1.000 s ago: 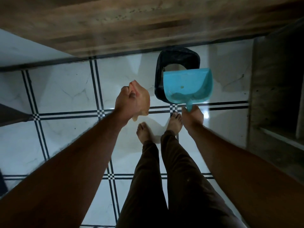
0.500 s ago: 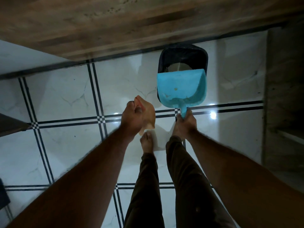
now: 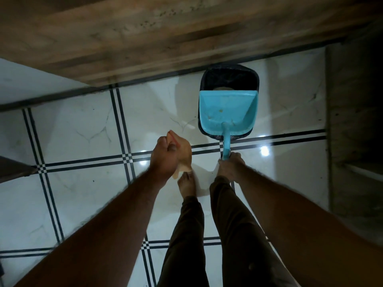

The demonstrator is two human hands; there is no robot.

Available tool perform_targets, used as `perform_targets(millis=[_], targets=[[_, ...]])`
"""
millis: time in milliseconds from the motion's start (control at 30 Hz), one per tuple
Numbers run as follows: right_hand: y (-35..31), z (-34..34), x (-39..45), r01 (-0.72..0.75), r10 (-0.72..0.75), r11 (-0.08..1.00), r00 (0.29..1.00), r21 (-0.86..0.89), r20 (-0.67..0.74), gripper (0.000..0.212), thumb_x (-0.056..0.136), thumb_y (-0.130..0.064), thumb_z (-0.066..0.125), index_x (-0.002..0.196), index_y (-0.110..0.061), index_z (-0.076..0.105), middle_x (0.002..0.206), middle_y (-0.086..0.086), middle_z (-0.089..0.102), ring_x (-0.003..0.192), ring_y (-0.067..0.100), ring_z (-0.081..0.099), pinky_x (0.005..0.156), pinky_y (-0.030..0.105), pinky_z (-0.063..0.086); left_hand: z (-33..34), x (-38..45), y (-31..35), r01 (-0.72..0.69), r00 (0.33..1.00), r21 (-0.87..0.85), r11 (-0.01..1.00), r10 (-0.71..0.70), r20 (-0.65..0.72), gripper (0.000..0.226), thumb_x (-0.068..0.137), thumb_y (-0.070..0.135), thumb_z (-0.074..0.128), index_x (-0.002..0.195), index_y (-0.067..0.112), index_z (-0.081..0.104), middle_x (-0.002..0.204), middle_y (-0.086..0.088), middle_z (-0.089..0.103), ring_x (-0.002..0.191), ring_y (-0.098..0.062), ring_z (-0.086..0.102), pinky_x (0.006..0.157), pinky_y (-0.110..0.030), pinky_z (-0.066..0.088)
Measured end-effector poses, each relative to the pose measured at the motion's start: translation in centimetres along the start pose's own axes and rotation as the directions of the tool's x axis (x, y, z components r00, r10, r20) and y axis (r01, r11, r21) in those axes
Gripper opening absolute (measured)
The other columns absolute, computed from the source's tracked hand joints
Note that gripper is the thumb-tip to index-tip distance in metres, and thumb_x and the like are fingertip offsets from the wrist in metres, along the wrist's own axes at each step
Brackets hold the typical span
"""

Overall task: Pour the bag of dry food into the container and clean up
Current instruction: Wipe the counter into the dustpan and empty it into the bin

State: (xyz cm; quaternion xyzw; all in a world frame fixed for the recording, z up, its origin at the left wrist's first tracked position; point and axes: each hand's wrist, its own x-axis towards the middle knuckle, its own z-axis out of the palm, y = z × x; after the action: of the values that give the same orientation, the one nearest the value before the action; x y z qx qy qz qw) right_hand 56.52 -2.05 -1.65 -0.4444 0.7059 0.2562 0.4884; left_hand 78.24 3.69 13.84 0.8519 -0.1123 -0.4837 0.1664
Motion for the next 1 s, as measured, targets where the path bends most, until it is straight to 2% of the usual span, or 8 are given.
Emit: perform_targets(millis=[100, 167, 267, 400, 533, 667, 833, 1000], targets=[[-0.8, -2.5, -3.7, 0.006, -0.006, 1.0, 1.0, -0.004, -0.005, 0.05, 0.104, -0.038, 0.064, 0.142, -0.007, 0.055, 0.128, 0.015, 0.066, 0.114, 0.031, 0.068, 0.1, 0.047, 0.06, -0.9, -3.3, 2.7, -0.031, 0.999, -0.091, 0.995, 0.032, 0.019, 0.01, 0.114, 0.022, 0.043, 0.113, 0.02, 0.053, 0.115, -0.008, 0.059, 0.113, -0.03, 0.058, 0.101, -0.056, 0.055], [-1.2, -4.3, -6.2, 0.006, -0.006, 0.974, 1.0, 0.226, 0.0, 0.048, 0.107, -0.045, 0.058, 0.131, -0.003, 0.065, 0.121, 0.018, 0.071, 0.104, 0.032, 0.072, 0.094, 0.047, 0.061, -1.3, -5.8, 5.1, -0.063, 0.994, -0.171, 0.983, 0.078, 0.079, 0.013, 0.113, 0.013, 0.045, 0.108, 0.012, 0.056, 0.108, -0.017, 0.058, 0.105, -0.035, 0.055, 0.095, -0.055, 0.051], [-2.3, -7.9, -12.3, -0.09, -0.097, 0.644, 0.975, 0.759, 0.199, 0.066, 0.103, -0.069, 0.049, 0.117, -0.008, 0.069, 0.118, 0.018, 0.075, 0.098, 0.03, 0.073, 0.084, 0.042, 0.056, -2.5, -9.8, 8.5, -0.004, 0.991, -0.336, 0.942, 0.048, 0.123, 0.019, 0.112, 0.015, 0.05, 0.115, 0.009, 0.069, 0.125, -0.02, 0.071, 0.113, -0.036, 0.068, 0.103, -0.055, 0.056], [-3.2, -14.8, -22.6, -0.19, -0.416, 0.349, 0.846, 0.918, 0.333, 0.1, 0.091, -0.091, 0.034, 0.142, -0.011, 0.066, 0.139, 0.017, 0.071, 0.128, 0.037, 0.066, 0.105, 0.05, 0.052, -3.4, -15.0, 12.2, 0.148, 0.935, -0.701, 0.697, 0.132, 0.329, 0.028, 0.109, 0.031, 0.058, 0.13, 0.017, 0.069, 0.13, -0.013, 0.076, 0.113, -0.027, 0.075, 0.09, -0.047, 0.062], [-2.3, -20.9, -32.8, 0.025, -0.538, 0.15, 0.841, 0.988, 0.061, 0.063, 0.102, -0.052, 0.055, 0.148, -0.009, 0.061, 0.14, 0.019, 0.069, 0.124, 0.034, 0.067, 0.111, 0.053, 0.05, -3.5, -22.9, 18.2, -0.043, 0.827, -0.64, 0.767, 0.387, 0.408, 0.036, 0.094, 0.028, 0.079, 0.125, 0.011, 0.07, 0.117, -0.011, 0.079, 0.104, -0.024, 0.076, 0.091, -0.041, 0.059], [1.1, -26.2, -40.5, 0.308, -0.409, 0.064, 0.876, 0.949, -0.257, 0.042, 0.095, -0.008, 0.072, 0.136, -0.004, 0.066, 0.127, 0.024, 0.073, 0.11, 0.038, 0.073, 0.101, 0.064, 0.056, -2.4, -29.4, 23.8, -0.346, 0.814, -0.447, 0.825, 0.501, 0.294, 0.039, 0.079, 0.021, 0.089, 0.114, 0.018, 0.072, 0.105, -0.005, 0.082, 0.095, -0.022, 0.079, 0.081, -0.039, 0.063], [7.9, -32.2, -48.1, 0.476, -0.218, 0.092, 0.867, 0.875, -0.448, 0.045, 0.088, -0.018, 0.086, 0.13, -0.017, 0.069, 0.123, 0.014, 0.074, 0.11, 0.033, 0.076, 0.087, 0.052, 0.066, 0.3, -35.9, 29.2, -0.575, 0.735, -0.246, 0.78, 0.625, 0.263, 0.005, 0.102, 0.03, 0.068, 0.097, 0.028, 0.066, 0.101, -0.007, 0.077, 0.09, -0.021, 0.074, 0.069, -0.035, 0.058], [14.9, -36.6, -49.6, 0.536, -0.039, 0.11, 0.844, 0.837, -0.535, 0.027, 0.086, -0.011, 0.085, 0.112, -0.015, 0.078, 0.106, 0.014, 0.081, 0.093, 0.029, 0.08, 0.07, 0.042, 0.065, 5.8, -40.7, 32.8, -0.676, 0.639, -0.115, 0.728, 0.657, 0.401, 0.019, 0.11, 0.018, 0.05, 0.099, 0.025, 0.065, 0.109, -0.009, 0.073, 0.096, -0.019, 0.069, 0.077, -0.037, 0.061]])
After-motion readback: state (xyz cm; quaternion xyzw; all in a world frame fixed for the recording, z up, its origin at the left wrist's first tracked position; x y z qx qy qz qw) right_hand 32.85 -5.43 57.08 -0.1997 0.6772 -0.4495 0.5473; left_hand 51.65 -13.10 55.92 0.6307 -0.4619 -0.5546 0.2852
